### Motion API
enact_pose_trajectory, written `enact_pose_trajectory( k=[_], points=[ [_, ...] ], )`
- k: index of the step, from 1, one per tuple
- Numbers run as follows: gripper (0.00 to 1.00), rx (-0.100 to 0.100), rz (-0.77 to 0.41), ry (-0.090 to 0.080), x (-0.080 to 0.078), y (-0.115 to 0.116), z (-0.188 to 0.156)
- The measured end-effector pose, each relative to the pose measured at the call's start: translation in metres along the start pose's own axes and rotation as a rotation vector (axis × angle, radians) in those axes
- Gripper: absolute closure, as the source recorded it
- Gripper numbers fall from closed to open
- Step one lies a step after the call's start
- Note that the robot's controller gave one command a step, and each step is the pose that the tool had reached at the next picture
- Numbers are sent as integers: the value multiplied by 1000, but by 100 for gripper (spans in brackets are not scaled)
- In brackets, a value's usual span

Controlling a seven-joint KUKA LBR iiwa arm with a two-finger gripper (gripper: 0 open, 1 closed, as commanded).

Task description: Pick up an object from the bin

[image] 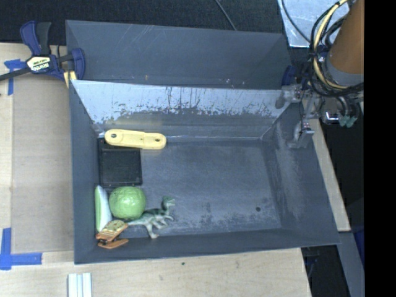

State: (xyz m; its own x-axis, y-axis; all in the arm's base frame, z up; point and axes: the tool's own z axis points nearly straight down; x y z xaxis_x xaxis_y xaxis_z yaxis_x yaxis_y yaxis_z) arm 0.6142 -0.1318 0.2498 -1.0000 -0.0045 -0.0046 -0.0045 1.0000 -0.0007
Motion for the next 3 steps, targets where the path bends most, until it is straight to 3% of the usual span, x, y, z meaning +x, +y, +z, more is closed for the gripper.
enact_pose_trajectory(
  k=[1,2,3],
  points=[
    [0,0,0,0,0,0,0],
    [0,1,-44,1,57,-20,32],
    [0,1,-24,-7,69,-15,32]
  ],
)
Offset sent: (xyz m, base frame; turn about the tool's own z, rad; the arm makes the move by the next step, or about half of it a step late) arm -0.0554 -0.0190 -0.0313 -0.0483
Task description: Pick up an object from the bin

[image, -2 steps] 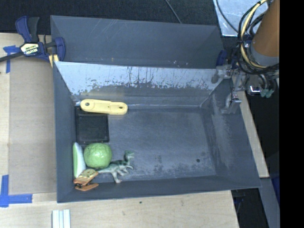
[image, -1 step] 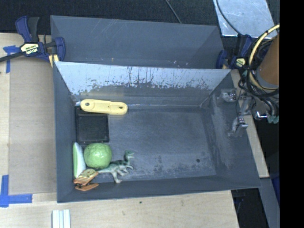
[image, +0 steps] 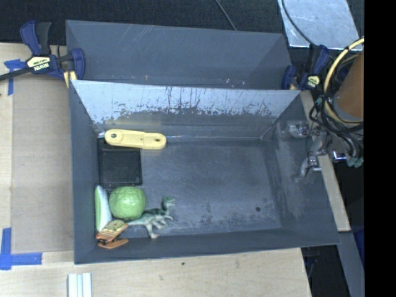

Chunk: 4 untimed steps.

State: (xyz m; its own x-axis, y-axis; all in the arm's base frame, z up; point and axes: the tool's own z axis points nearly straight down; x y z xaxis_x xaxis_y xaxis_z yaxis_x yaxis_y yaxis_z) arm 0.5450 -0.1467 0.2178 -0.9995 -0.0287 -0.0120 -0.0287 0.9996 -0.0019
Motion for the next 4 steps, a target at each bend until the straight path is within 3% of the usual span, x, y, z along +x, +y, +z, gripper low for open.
enact_pose_trajectory(
  k=[1,2,3,4],
  points=[
    [0,4,0,-11,36,2,-94],
    [0,0,-37,0,13,-4,5],
    [0,-2,-35,6,21,4,27],
    [100,1,-322,-2,-34,29,148]
  ],
)
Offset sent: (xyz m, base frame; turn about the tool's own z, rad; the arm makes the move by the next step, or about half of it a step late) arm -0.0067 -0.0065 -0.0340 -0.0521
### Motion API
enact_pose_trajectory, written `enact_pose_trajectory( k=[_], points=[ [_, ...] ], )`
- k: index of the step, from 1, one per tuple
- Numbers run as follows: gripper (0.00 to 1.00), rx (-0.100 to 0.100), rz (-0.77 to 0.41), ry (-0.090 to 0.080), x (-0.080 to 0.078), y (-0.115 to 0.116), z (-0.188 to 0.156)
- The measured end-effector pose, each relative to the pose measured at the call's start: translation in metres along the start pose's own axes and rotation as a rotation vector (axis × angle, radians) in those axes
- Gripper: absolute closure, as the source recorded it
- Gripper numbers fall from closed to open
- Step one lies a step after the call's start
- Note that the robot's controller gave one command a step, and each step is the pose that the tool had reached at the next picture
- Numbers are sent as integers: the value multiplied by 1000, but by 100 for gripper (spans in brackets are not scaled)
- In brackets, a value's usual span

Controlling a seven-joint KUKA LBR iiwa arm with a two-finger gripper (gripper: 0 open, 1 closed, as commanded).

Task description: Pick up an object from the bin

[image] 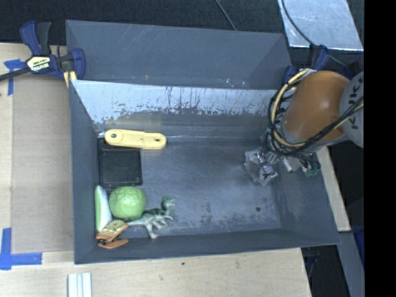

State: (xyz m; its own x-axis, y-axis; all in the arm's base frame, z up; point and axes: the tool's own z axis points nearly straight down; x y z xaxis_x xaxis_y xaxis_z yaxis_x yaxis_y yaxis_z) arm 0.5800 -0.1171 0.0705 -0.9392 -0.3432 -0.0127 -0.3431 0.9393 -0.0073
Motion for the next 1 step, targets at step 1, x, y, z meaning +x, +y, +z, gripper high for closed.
enact_pose_trajectory(
  k=[1],
  points=[
    [100,0,0,0,0,0,0]
  ],
)
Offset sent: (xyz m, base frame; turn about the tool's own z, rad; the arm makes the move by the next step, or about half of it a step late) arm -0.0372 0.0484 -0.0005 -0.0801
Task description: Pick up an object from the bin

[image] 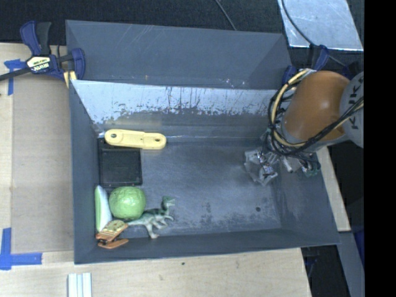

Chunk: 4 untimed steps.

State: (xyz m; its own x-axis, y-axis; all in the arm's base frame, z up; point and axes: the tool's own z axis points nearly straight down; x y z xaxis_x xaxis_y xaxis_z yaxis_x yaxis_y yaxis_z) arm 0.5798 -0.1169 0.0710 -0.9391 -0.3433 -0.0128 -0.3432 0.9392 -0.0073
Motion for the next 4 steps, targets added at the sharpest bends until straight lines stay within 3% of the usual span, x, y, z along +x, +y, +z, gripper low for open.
enact_pose_trajectory(
  k=[1,2,3,4],
  points=[
    [100,1,-82,-5,17,59,-1],
    [100,4,-93,-14,-47,93,-13],
    [100,1,-102,-3,-57,140,-12],
    [100,9,-145,-13,-16,171,-2]
  ],
)
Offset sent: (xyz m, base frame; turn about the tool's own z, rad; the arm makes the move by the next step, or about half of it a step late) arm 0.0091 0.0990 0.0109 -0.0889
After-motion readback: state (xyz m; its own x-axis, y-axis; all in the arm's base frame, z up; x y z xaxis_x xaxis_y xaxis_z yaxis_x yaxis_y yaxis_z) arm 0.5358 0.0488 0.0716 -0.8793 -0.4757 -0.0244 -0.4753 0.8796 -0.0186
